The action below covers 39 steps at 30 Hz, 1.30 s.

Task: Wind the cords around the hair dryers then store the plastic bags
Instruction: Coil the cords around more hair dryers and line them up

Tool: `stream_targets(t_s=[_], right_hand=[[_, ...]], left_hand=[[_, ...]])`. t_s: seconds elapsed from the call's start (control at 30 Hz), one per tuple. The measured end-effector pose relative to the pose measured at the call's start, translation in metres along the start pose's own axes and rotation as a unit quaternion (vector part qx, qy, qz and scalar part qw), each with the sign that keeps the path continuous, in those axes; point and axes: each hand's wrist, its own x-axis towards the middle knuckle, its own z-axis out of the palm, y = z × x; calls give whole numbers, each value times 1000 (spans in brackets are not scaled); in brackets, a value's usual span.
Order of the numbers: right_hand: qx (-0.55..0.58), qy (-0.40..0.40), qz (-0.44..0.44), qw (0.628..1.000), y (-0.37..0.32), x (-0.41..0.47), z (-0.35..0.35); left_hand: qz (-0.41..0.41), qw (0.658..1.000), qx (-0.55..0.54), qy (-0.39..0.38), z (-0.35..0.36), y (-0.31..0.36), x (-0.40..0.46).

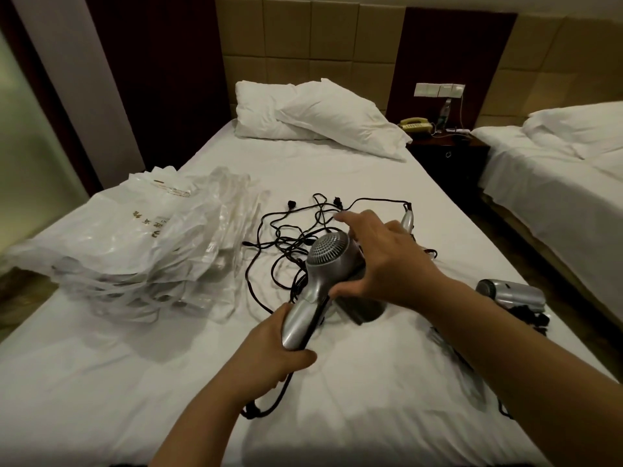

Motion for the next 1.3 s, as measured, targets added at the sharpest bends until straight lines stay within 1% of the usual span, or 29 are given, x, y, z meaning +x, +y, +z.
stream_targets(t_s=[0.07, 0.13, 0.2, 0.27, 0.33, 0.4, 0.47, 0.53, 0.57, 0.63, 0.7, 0.77, 0.83, 0.9, 0.97, 1.03, 1.1, 1.17, 1.2, 1.23, 1.27, 1.3], right_hand=[[35, -71, 44, 996, -2, -1, -3], [84, -149, 77, 982, 0, -2, -2], [127, -184, 95, 970, -1, -5, 1], [129, -182, 97, 970, -6, -12, 6], [109, -162, 89, 977, -15, -16, 10], [118, -139, 85, 980, -17, -17, 10], [187, -135, 89, 969, -13, -17, 5], [281, -165, 96, 940, -8, -18, 5], [302, -185, 92, 931, -7, -18, 7], [279, -208, 91, 933, -4, -19, 9], [205, -205, 96, 952, 3, -20, 8], [141, -206, 90, 964, 8, -20, -3], [156, -221, 82, 959, 10, -16, -18], [217, -223, 68, 948, 7, -8, -31], [291, -190, 77, 934, 4, 0, -41], [363, -144, 95, 916, 2, 7, -42], [398, -110, 108, 904, 0, 10, -34], [428, -112, 134, 887, -4, 10, -18], [440, -119, 149, 877, -2, 8, -6], [464, -129, 172, 860, -3, 3, 6], [482, -137, 220, 837, -7, -6, 19], [486, -138, 262, 822, -11, -17, 32]], left_hand=[[-2, 1000, 2, -26, -2, -3, -5], [-13, 998, 3, -59, -7, -7, -8], [-22, 995, 12, -93, -11, -8, -9], [-27, 994, 18, -109, -11, -4, -9], [-21, 996, 31, -87, -9, 1, -6], [-1, 997, 49, -61, -10, 5, -5], [18, 997, 62, -46, -19, 7, -5], [15, 998, 51, -39, -31, 9, -6], [8, 999, 29, -36, -37, 10, -7], [-5, 999, -8, -34, -48, 10, -8], [-11, 999, -14, -39, -60, 7, -9], [-15, 999, 13, -40, -72, 5, -11], [-11, 997, 57, -58, -80, 4, -13], [-7, 991, 82, -105, -82, 7, -14], [-4, 984, 82, -160, -80, 12, -15], [-2, 977, 56, -206, -80, 20, -17], [13, 965, 31, -259, -79, 30, -20], [36, 953, 8, -302, -75, 39, -23], [51, 951, -13, -305, -73, 42, -23], [65, 954, -38, -292, -72, 44, -23], [73, 960, -66, -263, -72, 45, -22], [74, 968, -89, -224, -73, 45, -20]])
